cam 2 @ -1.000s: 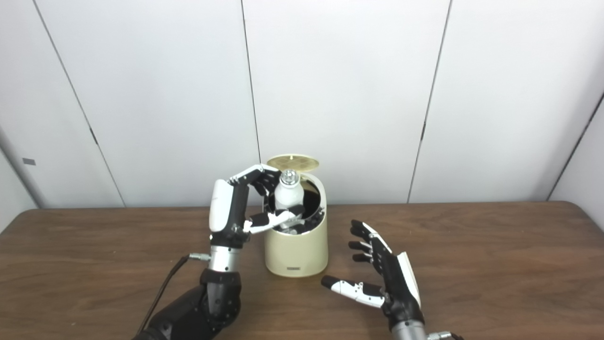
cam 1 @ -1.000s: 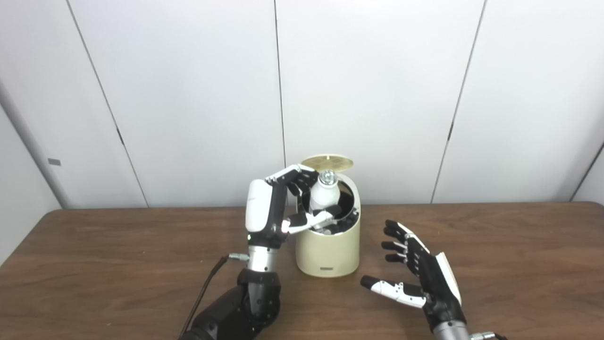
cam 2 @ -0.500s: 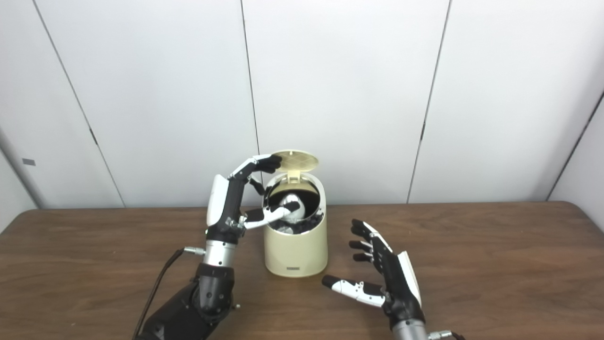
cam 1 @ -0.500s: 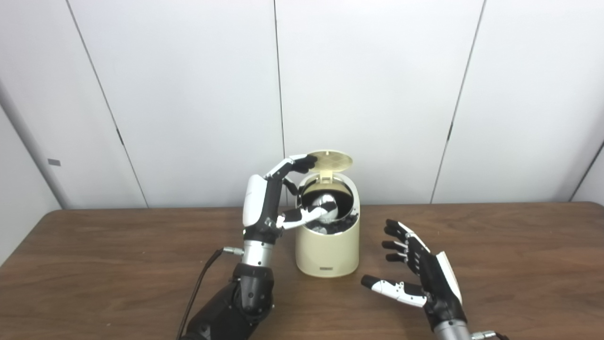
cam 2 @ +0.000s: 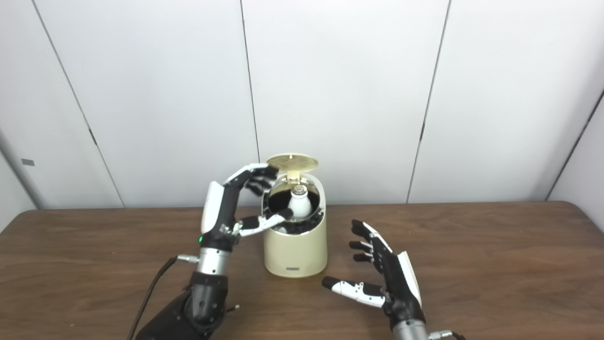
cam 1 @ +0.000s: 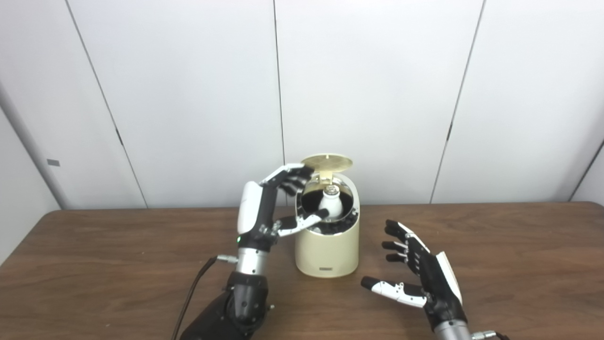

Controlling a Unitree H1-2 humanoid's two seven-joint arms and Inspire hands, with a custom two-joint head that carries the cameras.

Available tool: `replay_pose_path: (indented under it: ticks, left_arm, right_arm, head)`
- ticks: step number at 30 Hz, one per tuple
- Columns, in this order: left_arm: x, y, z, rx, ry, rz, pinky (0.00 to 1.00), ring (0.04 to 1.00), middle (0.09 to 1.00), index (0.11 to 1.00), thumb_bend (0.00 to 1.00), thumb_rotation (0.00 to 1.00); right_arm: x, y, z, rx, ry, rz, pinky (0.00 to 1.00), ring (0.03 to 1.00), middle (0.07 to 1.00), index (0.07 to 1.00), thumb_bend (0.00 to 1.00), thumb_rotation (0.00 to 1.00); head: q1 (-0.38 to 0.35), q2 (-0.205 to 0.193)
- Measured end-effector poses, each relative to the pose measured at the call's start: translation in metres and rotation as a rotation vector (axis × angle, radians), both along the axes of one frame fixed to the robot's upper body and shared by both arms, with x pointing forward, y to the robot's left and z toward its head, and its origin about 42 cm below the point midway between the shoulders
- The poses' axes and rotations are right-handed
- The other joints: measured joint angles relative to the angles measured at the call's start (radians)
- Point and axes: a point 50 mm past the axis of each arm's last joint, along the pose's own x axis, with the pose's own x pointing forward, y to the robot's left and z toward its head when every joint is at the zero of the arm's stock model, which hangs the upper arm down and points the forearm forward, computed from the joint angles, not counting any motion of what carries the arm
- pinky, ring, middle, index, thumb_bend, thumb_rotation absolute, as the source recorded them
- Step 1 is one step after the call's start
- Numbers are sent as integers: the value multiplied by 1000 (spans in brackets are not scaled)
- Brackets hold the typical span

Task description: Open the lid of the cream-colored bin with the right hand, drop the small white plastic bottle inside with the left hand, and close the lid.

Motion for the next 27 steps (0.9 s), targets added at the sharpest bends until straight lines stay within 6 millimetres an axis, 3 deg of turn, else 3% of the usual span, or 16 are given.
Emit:
replay_pose_path:
  ticks: [7, 12, 13, 14, 17, 19, 22, 27]
  left_arm:
    - [-22, 27, 2, -22, 2, -34, 401, 441, 478, 499, 516, 0]
    - [-35, 62, 0, -102, 87, -68, 448, 541, 508, 483, 515, 0]
    - [-37, 70, -2, -110, 112, -79, 504, 603, 627, 492, 509, 35]
    - [-41, 77, -5, -110, 130, -83, 535, 632, 674, 495, 507, 47]
    - [-51, 99, -12, -115, 178, -94, 580, 668, 735, 498, 505, 58]
    - [-56, 111, -17, -129, 204, -85, 575, 666, 745, 720, 569, 20]
    - [-60, 125, -22, -139, 253, -51, 562, 658, 738, 755, 576, 126]
    - [-65, 133, -31, -90, 361, -77, 567, 647, 723, 747, 573, 96]
  right_arm:
    - [0, -3, 0, -7, 1, 1, 681, 772, 852, 851, 739, 246]
    - [0, -4, 0, -3, 2, 3, 695, 775, 851, 847, 741, 238]
    - [0, -4, 0, 0, 3, 5, 691, 773, 848, 846, 741, 236]
    - [0, -4, 0, 3, 5, 8, 690, 774, 847, 846, 741, 235]
    - [0, -6, -1, 3, 8, 10, 684, 773, 844, 846, 735, 232]
    - [0, -7, -1, 2, 9, 9, 700, 779, 847, 844, 726, 222]
    - [1, -9, -3, 0, 18, 12, 709, 784, 848, 845, 726, 241]
    - [2, -13, -8, -8, 34, 10, 674, 773, 840, 837, 607, 267]
  head:
    - [9, -3]
    - [25, 0]
    - [23, -2]
    - [23, -2]
    - [21, -2]
    - [23, -8]
    - [23, -14]
    - [23, -18]
